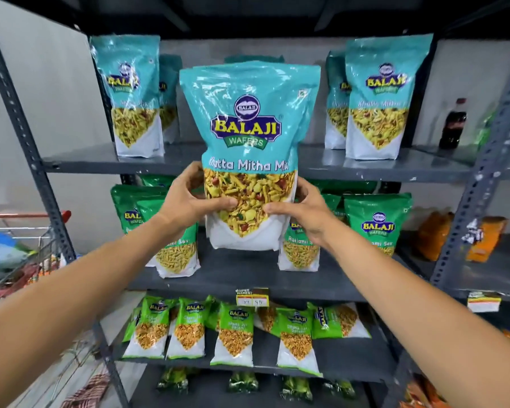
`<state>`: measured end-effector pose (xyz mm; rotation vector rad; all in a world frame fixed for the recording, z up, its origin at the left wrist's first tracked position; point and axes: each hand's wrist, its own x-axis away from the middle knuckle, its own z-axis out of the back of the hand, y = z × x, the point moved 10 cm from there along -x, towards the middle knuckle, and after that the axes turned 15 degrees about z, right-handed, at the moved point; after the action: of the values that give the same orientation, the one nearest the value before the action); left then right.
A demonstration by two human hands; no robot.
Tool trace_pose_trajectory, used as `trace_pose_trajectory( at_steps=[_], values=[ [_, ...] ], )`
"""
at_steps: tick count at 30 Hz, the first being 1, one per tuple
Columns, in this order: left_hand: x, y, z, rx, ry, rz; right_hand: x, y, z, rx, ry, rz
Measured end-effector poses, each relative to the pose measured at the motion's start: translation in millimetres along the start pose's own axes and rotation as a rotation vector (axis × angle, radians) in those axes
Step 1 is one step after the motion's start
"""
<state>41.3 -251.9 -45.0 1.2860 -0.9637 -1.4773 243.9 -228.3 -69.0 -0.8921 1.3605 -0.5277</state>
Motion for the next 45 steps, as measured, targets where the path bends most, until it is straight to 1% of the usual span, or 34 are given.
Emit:
trace_pose_trajectory(
  at_steps=[4, 7, 11, 18, 21, 24, 28, 33, 35, 37, 39, 41, 43, 45],
  values=[
    [-37.6, 28.5, 1.2, -0.008, 0.035, -0.037, -48.2, -16.3, 8.4, 0.04, -0.003, 0.047],
    [-79.7, 39.6, 8.3, -0.025, 0.071, -0.059, -90.7, -14.1, 20.3, 0.045, 0.068, 0.082],
    [-147.4, 48.9, 17.2, -0.053, 0.104, -0.102, -155.8, 1.5, 36.5, 0.085, 0.132, 0.132],
    [-270.7, 44.9, 31.1, -0.118, 0.144, -0.114, -260.3, 45.3, 60.1, 0.126, 0.173, 0.143],
    [-302.5, 19.6, 25.4, -0.138, 0.113, -0.079, -277.5, 78.5, 65.9, 0.185, 0.143, 0.088],
    [-325.7, -10.7, 18.0, -0.086, 0.08, -0.036, -286.8, 98.8, 70.4, 0.253, 0.106, 0.057],
    [-333.8, -12.8, 13.5, -0.112, 0.061, -0.06, -292.3, 107.0, 77.3, 0.221, 0.092, 0.063],
    [-332.0, -13.9, 13.4, -0.13, 0.077, -0.058, -291.0, 105.9, 78.1, 0.26, 0.086, 0.098],
    [-325.4, -12.8, 15.9, -0.163, 0.121, -0.054, -286.1, 98.6, 78.5, 0.369, 0.076, 0.124],
    [-312.3, -8.6, 26.5, -0.309, 0.249, -0.083, -276.8, 81.4, 76.1, 0.598, 0.083, 0.193],
    [-288.9, 1.0, 41.9, -0.459, 0.425, -0.17, -261.4, 51.7, 72.8, 0.809, 0.168, 0.365],
    [-258.0, 13.4, 53.7, -0.517, 0.56, -0.285, -239.0, 20.8, 62.7, 1.003, 0.239, 0.566],
    [-221.6, 22.8, 59.7, -0.546, 0.645, -0.398, -211.6, 1.1, 47.0, 1.206, 0.249, 0.711],
    [-185.5, 19.7, 59.6, -0.605, 0.671, -0.45, -176.0, -3.8, 32.1, 1.351, 0.232, 0.811]
  ],
)
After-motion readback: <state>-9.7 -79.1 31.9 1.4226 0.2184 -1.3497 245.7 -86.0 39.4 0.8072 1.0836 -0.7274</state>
